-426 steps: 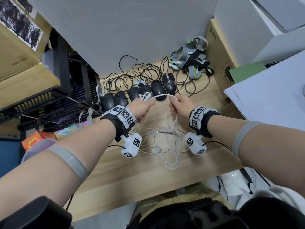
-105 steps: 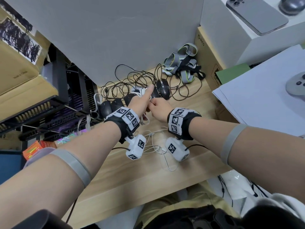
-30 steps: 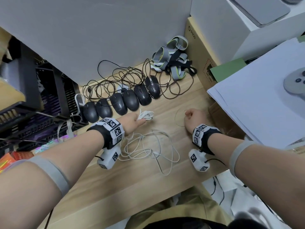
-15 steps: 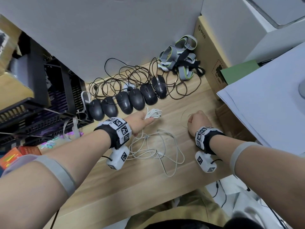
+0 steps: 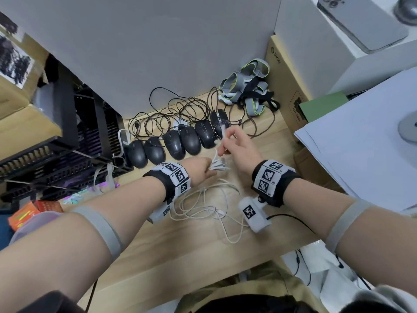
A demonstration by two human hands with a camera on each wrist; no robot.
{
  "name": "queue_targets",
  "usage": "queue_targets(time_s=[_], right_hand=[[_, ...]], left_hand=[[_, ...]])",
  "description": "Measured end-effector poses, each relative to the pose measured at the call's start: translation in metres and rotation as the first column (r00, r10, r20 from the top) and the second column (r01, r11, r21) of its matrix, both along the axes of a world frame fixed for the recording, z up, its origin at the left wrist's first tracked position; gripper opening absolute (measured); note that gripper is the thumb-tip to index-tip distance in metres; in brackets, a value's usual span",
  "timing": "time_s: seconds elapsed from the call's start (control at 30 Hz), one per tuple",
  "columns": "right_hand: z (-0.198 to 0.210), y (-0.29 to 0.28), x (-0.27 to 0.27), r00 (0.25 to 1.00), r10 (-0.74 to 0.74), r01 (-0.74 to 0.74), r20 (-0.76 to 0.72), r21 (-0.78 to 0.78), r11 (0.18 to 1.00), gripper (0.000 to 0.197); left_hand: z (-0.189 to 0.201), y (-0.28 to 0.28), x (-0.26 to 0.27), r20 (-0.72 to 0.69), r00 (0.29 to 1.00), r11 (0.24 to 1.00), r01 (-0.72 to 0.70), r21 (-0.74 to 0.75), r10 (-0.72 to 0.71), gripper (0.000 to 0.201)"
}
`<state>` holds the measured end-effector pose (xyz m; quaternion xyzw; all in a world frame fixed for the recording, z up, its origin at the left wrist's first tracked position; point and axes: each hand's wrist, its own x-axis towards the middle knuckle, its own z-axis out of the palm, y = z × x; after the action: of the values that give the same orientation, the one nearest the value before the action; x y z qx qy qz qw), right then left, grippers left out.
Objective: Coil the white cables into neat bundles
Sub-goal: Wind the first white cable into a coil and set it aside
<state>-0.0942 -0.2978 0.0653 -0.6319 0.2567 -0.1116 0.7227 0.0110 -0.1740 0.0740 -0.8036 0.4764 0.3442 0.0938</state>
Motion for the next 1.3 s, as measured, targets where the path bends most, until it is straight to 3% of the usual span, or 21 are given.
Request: queue_targets(time_s=[0.07, 0.2, 0.3, 0.53, 0.73, 0.83, 0.93, 1.03, 1.17, 1.3], right_hand=[[0.005, 0.0, 0.008, 0.998, 0.047, -0.051, 0.029, 0.14, 0.989, 0.019], [-0.002, 0.004, 0.006, 0.978, 0.165, -0.144, -0.126, 0.165, 0.976, 0.019], [-0.006, 0.008, 0.001, 0.96, 0.232, -0.196, -0.157, 0.217, 0.956, 0.019], [0.004, 0.005, 0.002, 0.997, 0.063, -0.036, -0.037, 0.506, 0.862, 0.016], [0.009, -0.005, -0.004, 0.998, 0.052, -0.006, -0.038, 0.747, 0.665, 0.016], [0.006, -0.004, -0.006, 0.986, 0.118, -0.003, -0.122, 0.682, 0.732, 0.02], [0.001, 0.0, -0.009, 0.978, 0.129, -0.003, -0.164, 0.609, 0.793, 0.024], [-0.003, 0.004, -0.016, 0.97, 0.145, -0.024, -0.193, 0.519, 0.854, 0.026], [-0.014, 0.011, -0.026, 0.95, 0.175, -0.089, -0.259, 0.312, 0.946, 0.018], [-0.018, 0.014, -0.036, 0.962, 0.155, -0.102, -0.223, 0.234, 0.967, 0.011]], left_hand=[[0.002, -0.001, 0.001, 0.043, 0.998, 0.999, 0.041, -0.006, -0.041, 0.031], [0.006, -0.006, 0.001, 0.169, 0.978, 0.992, 0.119, 0.03, -0.122, 0.034], [0.01, -0.009, -0.002, 0.204, 0.968, 0.989, 0.139, 0.051, -0.147, 0.031], [0.016, -0.016, -0.011, 0.251, 0.913, 0.946, 0.322, 0.041, -0.322, 0.036], [0.018, -0.018, -0.014, 0.268, 0.934, 0.964, 0.26, -0.056, -0.237, 0.029], [0.017, -0.017, -0.013, 0.318, 0.924, 0.965, 0.25, -0.083, -0.212, 0.041], [0.013, -0.016, -0.009, 0.319, 0.946, 0.992, 0.089, -0.09, -0.056, 0.035], [0.008, -0.01, -0.001, 0.252, 0.958, 0.985, -0.103, -0.139, 0.136, 0.029], [0.002, -0.002, 0.005, 0.136, 0.957, 0.951, -0.225, -0.211, 0.256, 0.03], [0.0, -0.003, 0.006, 0.003, 0.918, 0.899, -0.387, -0.203, 0.396, 0.029]])
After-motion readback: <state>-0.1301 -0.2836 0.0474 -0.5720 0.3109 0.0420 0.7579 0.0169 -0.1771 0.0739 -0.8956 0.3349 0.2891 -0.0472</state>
